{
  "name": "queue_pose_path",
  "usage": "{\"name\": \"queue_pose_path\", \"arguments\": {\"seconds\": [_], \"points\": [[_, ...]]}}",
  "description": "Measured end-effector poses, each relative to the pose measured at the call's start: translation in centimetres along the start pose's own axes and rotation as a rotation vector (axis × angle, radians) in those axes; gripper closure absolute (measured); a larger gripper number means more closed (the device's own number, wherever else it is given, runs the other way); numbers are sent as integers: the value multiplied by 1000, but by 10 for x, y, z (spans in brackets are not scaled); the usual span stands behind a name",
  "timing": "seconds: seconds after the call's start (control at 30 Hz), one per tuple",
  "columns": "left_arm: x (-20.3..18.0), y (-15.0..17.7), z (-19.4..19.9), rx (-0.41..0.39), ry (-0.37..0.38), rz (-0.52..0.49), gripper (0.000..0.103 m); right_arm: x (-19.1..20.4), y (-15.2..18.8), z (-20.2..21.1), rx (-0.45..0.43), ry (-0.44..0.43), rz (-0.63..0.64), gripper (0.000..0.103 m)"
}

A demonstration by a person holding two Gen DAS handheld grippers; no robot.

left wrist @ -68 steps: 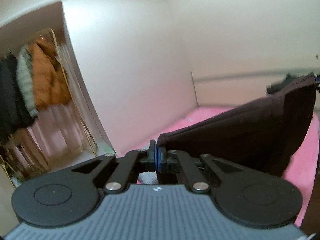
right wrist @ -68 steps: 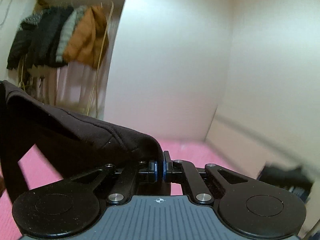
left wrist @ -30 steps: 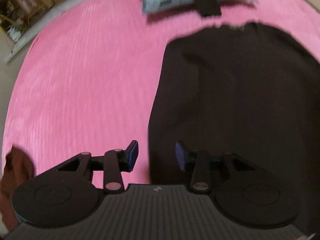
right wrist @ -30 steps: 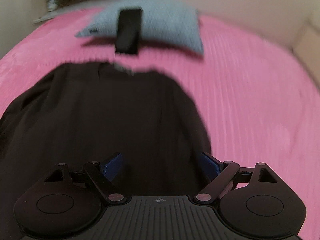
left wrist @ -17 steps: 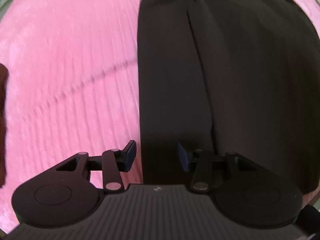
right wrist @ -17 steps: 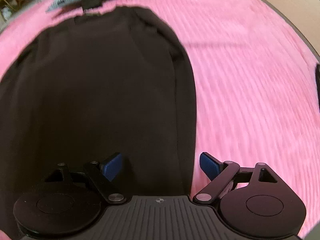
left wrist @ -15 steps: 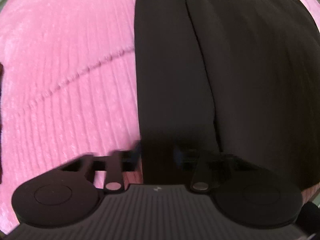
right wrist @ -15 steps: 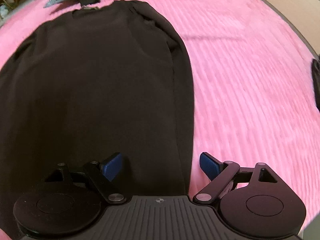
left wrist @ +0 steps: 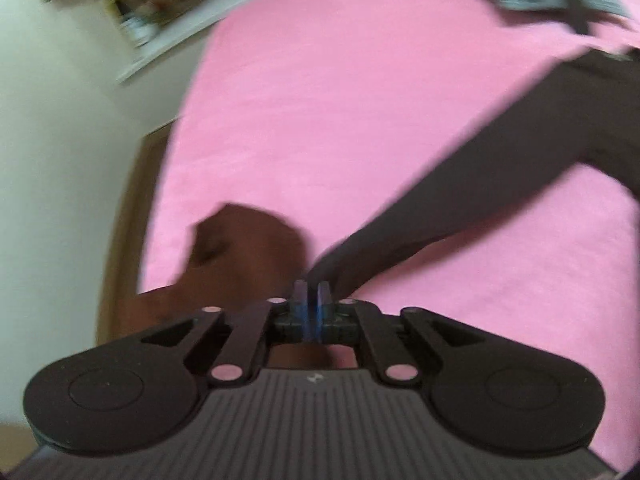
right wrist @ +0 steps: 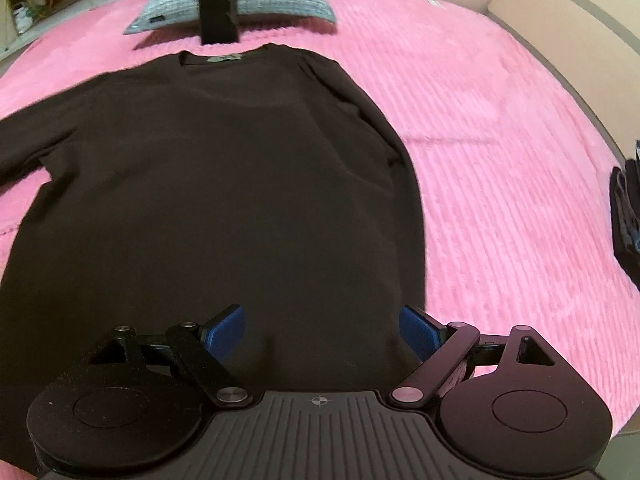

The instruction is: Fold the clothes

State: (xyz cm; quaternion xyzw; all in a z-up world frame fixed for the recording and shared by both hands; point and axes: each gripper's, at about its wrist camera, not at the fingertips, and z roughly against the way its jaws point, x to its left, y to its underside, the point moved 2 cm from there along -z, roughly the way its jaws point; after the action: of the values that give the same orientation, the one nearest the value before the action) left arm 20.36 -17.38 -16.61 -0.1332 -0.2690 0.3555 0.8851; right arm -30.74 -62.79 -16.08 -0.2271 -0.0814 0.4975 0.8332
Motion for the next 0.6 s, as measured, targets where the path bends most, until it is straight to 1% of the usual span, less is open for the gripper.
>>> {"name": "queue_pose_path", "arguments": {"seconds": [0.07, 0.1, 0.17, 0.27, 0.33, 0.4, 0.43, 0.47, 0.53, 0.57, 0.6], "points": [[3, 2, 4, -20, -19, 13, 88, 6, -2, 2, -4, 2, -2, 16], [-2, 7, 9, -26, -5, 12, 87, 6, 0, 5, -4, 6, -14, 16], [-18, 23, 15, -21, 82, 5, 79, 6, 7, 6, -1, 18, -57, 16], [-74, 61, 27, 31, 266, -27, 78, -1, 23, 7, 17, 41, -143, 16], [-108, 87, 36, 84, 391, -21, 77, -9, 34, 14, 28, 51, -184, 16], [-145, 112, 48, 131, 511, -27, 73, -15, 45, 20, 48, 40, -192, 16], [-164, 123, 55, 142, 560, -36, 68, -18, 51, 21, 61, 26, -189, 16], [-182, 133, 62, 154, 607, -43, 65, -20, 58, 20, 81, 12, -181, 16], [-213, 142, 68, 188, 680, -24, 60, -25, 71, 12, 131, -20, -168, 16], [-228, 147, 70, 206, 712, -16, 57, -27, 77, 8, 153, -33, -163, 16], [-240, 154, 67, 227, 724, -15, 57, -30, 84, 3, 174, -47, -158, 16]]}}
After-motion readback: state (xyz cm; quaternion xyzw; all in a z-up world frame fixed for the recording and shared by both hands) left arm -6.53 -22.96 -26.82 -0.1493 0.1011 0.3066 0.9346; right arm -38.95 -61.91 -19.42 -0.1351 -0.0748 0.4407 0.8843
